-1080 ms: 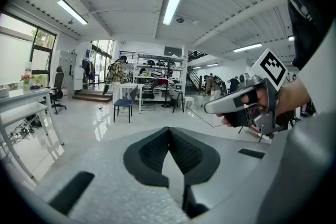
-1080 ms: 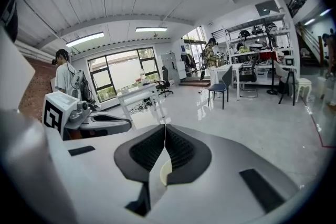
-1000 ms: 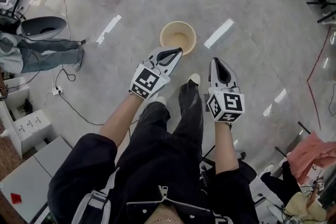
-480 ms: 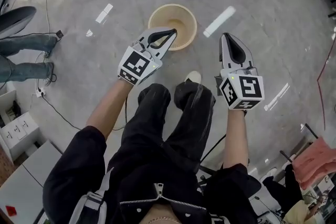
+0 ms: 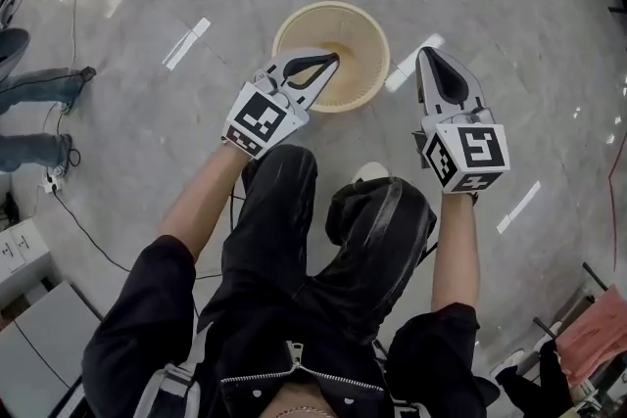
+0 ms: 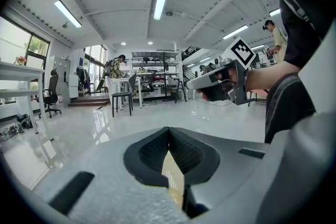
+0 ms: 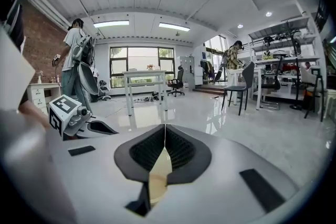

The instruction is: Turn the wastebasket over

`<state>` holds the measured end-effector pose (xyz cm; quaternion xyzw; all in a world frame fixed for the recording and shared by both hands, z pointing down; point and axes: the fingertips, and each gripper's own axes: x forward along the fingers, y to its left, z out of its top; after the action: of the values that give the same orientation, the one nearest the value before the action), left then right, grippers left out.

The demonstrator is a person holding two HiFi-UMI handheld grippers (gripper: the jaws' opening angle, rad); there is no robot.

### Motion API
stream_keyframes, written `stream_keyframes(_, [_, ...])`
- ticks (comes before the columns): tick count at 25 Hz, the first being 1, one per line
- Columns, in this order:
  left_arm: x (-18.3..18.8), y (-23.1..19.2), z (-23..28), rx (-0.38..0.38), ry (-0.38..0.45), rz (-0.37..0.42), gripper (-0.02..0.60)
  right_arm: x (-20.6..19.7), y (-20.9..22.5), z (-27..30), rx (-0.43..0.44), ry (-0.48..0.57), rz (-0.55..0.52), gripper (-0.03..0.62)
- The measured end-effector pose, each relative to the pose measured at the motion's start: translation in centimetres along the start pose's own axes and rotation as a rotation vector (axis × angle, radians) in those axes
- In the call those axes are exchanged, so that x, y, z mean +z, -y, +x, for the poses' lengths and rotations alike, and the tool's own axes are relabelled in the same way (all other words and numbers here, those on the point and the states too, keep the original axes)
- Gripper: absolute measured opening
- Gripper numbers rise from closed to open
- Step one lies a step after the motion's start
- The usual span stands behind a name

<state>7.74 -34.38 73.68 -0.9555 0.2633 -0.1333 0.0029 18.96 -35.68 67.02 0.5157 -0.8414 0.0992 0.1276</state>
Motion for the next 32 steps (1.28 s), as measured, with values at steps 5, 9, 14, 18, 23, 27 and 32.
stream_keyframes(5, [-4.2, 0.3, 0.7, -0.013, -0.018, 0.016, 0.005, -4.5, -0.2, 1.8, -0.006, -0.021, 0.011, 0.011])
stream_keyframes(9, [-6.9, 2.2, 2.3, -0.066, -0.077, 0.046, 0.006, -6.2, -0.9, 2.0, -0.007, -0.041, 0.003, 0.011])
stream_keyframes(14, [-12.3, 6.6, 4.3, -0.225, -0.279, 0.072, 0.07, -6.6, -2.3, 1.1, -0.003, -0.051, -0.026, 0.011])
stream_keyframes(18, [-15.5, 9.2, 5.2, -0.323, -0.401, 0.145, 0.15, -7.1, -2.8, 0.5, -0.004, -0.057, -0.028, 0.011])
stream_keyframes(23, [-18.3, 11.0, 6.1, -0.38, -0.533, 0.215, 0.156, -7.2, -3.0, -0.2, -0.018, -0.055, -0.024, 0.011])
stream_keyframes(27, [-20.0, 11.3, 6.7, -0.378, -0.594, 0.272, 0.155, -7.1, -3.1, -0.6, -0.023, -0.052, -0.03, 0.011])
stream_keyframes(32, [-20.4, 11.1, 7.2, -0.353, -0.601, 0.316, 0.098, -7.1, -2.7, -1.3, -0.039, -0.042, -0.019, 0.011])
